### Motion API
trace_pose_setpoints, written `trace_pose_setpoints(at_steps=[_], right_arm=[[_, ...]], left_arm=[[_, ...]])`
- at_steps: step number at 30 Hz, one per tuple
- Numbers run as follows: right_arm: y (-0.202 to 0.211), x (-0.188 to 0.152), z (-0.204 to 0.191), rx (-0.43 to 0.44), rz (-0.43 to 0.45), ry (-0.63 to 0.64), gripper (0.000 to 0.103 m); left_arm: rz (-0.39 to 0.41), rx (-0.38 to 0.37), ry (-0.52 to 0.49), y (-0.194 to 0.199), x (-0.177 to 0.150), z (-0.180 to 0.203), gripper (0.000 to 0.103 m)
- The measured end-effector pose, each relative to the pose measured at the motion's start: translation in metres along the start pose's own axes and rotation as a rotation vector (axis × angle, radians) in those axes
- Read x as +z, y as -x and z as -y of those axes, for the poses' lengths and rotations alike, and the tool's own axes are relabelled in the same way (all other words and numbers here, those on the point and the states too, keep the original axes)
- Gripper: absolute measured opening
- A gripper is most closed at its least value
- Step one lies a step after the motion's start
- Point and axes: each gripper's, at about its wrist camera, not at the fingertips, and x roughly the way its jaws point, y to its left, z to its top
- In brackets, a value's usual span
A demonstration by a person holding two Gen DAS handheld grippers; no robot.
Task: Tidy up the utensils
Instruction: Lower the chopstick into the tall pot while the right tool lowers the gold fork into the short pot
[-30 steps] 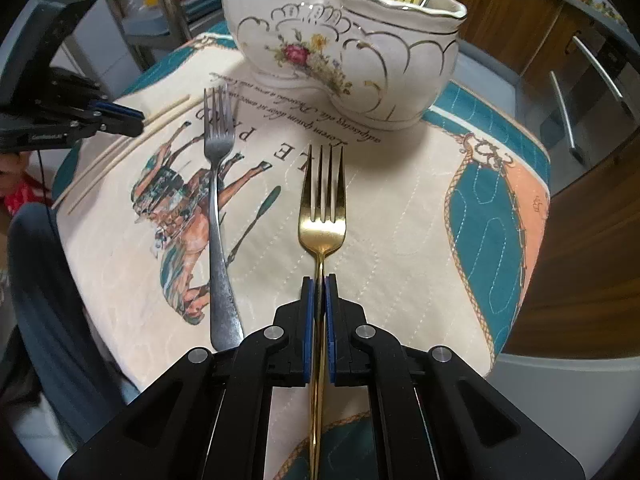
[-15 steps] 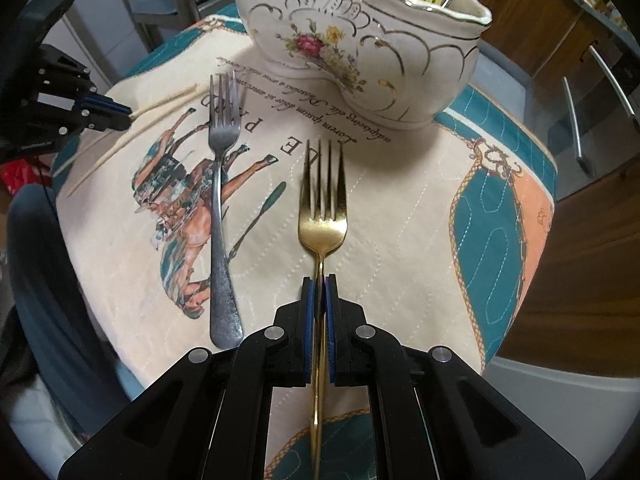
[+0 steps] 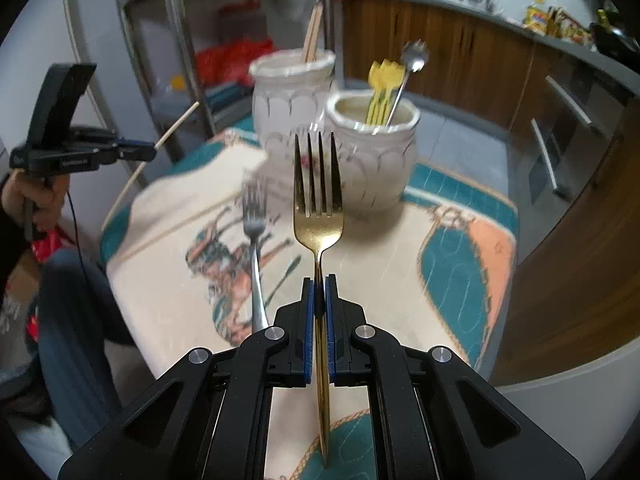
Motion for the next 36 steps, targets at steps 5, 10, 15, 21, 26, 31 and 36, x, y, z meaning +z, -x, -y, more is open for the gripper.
trace_pose_setpoints(at_steps=[5, 10, 15, 21, 26, 31, 36], right_arm=[[0.011, 0.002, -0.001, 0.0, 0.088, -0.033, 0.006], [0.02, 0.019, 0.0, 0.011, 0.199, -0.07, 0.006], [0.022, 0.043, 0.003, 0.023, 0.289, -0.081, 0.006], [0.028, 0.069, 0.006, 0.034, 0.368, -0.057, 0.006], [0.037, 0.09, 0.007, 0.046, 0.436, -0.037, 0.006], [0.04, 0.102, 0.011, 0.064, 0.503, -0.035, 0.006], [0.039, 0.117, 0.018, 0.083, 0.539, -0.052, 0.006]], left_arm=[[0.169, -0.048, 0.031, 0.018, 0.013, 0.005, 0.004], [0.356, -0.096, 0.064, 0.03, 0.032, 0.017, 0.004], [0.469, -0.139, 0.079, 0.026, 0.05, 0.023, 0.004], [0.532, -0.178, 0.1, 0.012, 0.07, 0.022, 0.004], [0.59, -0.18, 0.092, 0.01, 0.089, 0.02, 0.004], [0.641, -0.168, 0.085, 0.01, 0.107, 0.021, 0.004], [0.705, -0.145, 0.061, 0.014, 0.124, 0.028, 0.004]])
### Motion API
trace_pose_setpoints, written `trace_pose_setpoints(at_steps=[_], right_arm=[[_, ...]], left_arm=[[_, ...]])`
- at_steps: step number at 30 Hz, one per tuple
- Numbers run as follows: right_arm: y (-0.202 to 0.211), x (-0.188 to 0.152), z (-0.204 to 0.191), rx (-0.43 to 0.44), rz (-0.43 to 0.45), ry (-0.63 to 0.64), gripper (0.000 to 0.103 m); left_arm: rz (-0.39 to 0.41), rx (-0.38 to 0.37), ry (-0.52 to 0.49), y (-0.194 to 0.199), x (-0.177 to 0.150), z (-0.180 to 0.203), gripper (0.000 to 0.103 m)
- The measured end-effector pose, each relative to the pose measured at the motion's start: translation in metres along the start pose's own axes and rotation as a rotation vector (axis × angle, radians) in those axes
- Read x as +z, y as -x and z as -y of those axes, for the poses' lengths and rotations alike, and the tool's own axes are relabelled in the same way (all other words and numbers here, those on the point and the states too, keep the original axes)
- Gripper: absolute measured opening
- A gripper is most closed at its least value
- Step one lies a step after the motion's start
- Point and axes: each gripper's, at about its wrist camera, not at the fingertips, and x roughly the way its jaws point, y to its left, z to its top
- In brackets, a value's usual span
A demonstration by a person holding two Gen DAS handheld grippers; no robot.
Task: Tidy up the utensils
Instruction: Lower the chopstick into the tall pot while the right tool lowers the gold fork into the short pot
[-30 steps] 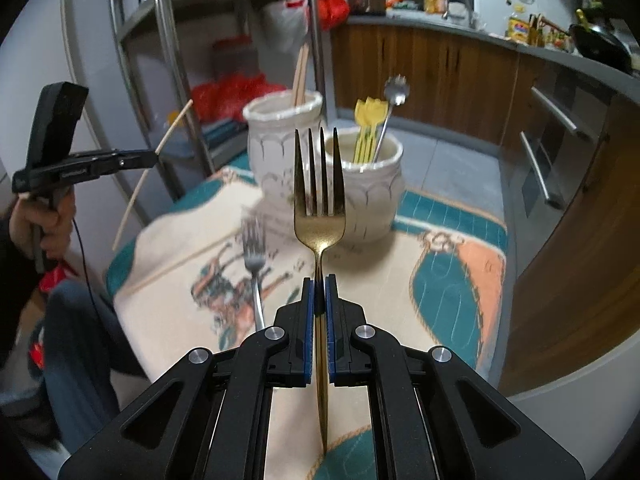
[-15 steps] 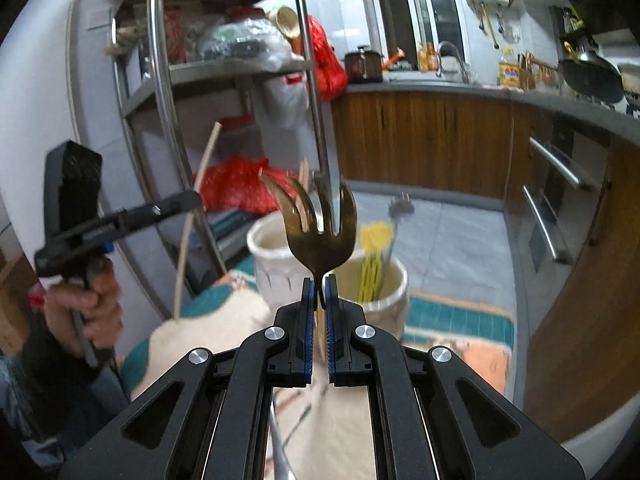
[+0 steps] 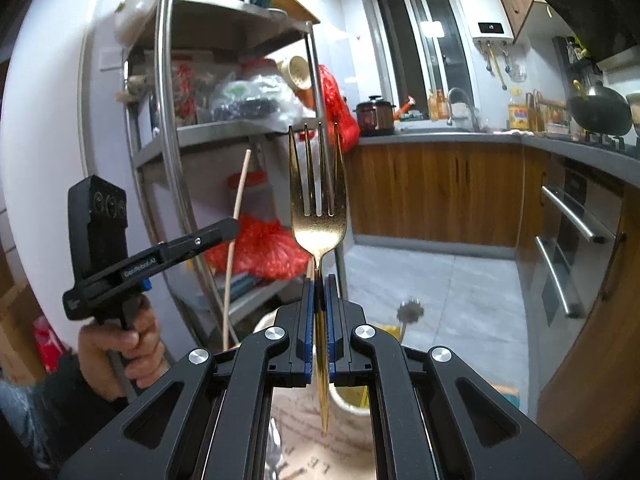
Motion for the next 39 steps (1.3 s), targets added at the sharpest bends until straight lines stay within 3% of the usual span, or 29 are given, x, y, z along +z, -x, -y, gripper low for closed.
trace_pose_setpoints(at_steps=[9, 13, 27, 39], right_arm=[[-0.017, 0.011, 0.011, -0.052, 0.024, -0.008, 0.006], [-0.026, 0.005, 0.016, -0.088, 0.005, -0.002, 0.006], [-0.06, -0.043, 0.023, -0.111, -0.163, 0.01, 0.006], [-0.076, -0.049, 0.035, -0.11, -0.199, -0.043, 0.006]], left_arm=[[0.08, 0.059, -0.034, -0.023, -0.003, 0.004, 0.004], [0.08, 0.078, -0.047, -0.036, -0.014, 0.005, 0.004], [-0.084, 0.116, -0.077, -0.043, -0.062, 0.009, 0.004], [-0.183, 0.174, -0.086, -0.055, -0.077, 0.005, 0.004]])
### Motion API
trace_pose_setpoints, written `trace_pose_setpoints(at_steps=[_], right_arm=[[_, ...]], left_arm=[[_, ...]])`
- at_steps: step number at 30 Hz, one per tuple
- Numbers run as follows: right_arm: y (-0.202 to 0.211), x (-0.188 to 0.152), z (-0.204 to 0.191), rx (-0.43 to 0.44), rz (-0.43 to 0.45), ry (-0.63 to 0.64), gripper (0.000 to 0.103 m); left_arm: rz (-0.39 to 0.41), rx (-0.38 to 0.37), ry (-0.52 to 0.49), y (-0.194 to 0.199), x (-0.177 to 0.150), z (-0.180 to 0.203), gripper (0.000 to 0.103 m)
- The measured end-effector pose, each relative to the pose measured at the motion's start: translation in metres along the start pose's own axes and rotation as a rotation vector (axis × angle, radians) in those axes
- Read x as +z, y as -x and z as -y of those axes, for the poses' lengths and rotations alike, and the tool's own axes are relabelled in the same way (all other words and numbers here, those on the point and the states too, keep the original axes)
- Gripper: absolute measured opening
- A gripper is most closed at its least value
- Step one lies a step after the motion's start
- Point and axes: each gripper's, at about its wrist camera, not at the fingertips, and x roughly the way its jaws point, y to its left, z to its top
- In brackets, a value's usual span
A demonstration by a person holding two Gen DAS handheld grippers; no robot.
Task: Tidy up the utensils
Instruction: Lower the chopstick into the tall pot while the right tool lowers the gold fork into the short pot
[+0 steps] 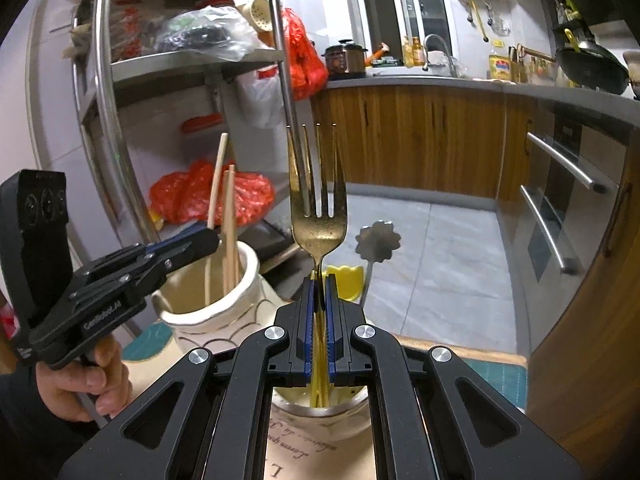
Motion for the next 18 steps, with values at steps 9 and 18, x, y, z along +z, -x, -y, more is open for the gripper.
trace_pose_setpoints(at_steps=[9, 18], right_arm=[[-0.0098, 0.0002, 0.0077, -0.011, 0.013, -0.041, 0.006], [-0.0099, 0.0002, 0.0085, -0.014, 0.017, -0.042, 0.01]], left_arm=[[-0.024, 0.022, -0.001, -0.004, -0.0005, -0.0035, 0.004], [-0.017, 0.016, 0.007, -0.0006, 0.0005, -0.0037, 0.006]])
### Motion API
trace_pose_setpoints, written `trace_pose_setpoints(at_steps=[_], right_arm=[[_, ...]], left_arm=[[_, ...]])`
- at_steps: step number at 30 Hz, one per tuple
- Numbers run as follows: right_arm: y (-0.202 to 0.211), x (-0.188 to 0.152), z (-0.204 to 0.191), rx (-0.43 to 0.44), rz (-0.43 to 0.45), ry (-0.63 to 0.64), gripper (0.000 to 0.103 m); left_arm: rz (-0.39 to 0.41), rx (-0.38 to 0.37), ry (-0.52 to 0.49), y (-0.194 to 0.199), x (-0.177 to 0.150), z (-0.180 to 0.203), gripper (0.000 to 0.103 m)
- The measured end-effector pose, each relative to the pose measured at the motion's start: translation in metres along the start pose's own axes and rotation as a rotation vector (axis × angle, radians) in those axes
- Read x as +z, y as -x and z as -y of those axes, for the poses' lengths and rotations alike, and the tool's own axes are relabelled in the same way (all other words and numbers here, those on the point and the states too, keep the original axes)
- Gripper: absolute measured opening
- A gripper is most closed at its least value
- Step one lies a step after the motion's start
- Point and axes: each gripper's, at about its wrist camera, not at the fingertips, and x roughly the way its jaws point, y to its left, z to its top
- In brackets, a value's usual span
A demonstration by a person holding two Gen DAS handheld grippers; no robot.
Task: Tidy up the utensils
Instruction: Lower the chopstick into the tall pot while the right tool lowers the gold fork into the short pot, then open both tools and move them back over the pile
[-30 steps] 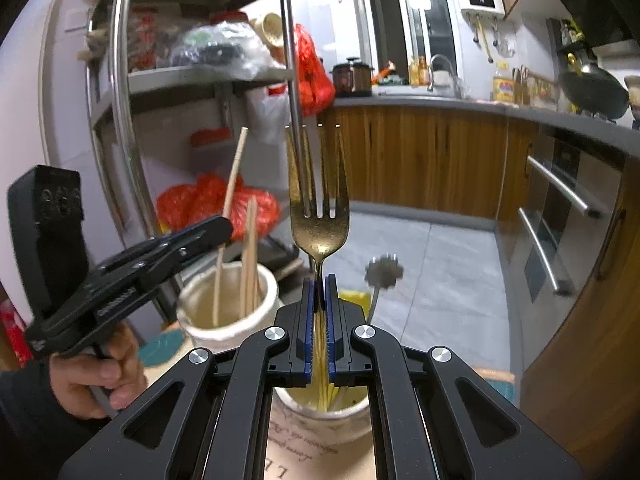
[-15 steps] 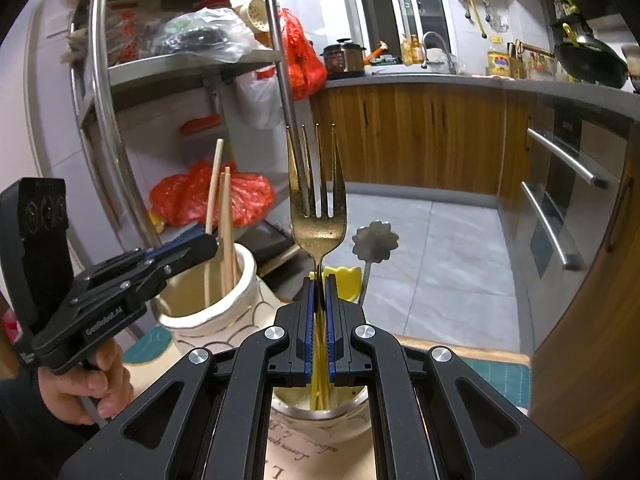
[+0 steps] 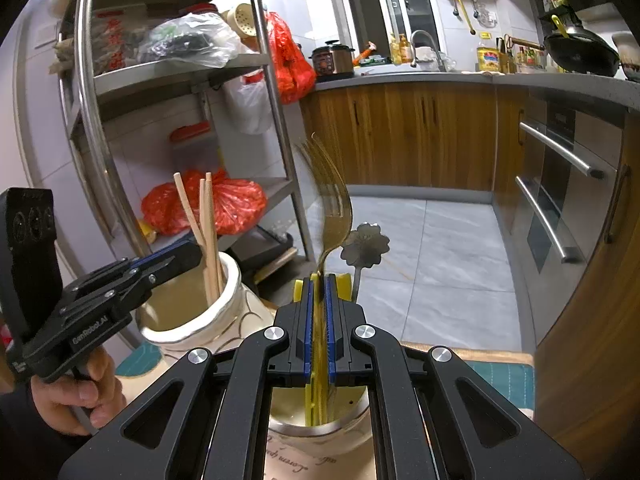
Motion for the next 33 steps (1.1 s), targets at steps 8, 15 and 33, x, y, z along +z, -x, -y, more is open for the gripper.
trace_pose_setpoints(at_steps=[8, 15, 33], right_arm=[[0.015, -0.001, 0.0, -0.006, 0.026, 0.01, 0.02], [0.036, -0.004, -0.012, -0.012, 0.037, 0.063, 0.03], [0.069, -0.062, -0.059, 0.016, -0.066, 0.125, 0.053]], left_arm=[[0.042, 0.0, -0.028, 0.017, 0.004, 0.005, 0.03], [0.061, 0.011, -0.041, 0.037, 0.008, 0.0, 0.036], [-0.026, 0.076, -0.034, 0.093, -0.027, -0.025, 0.046]])
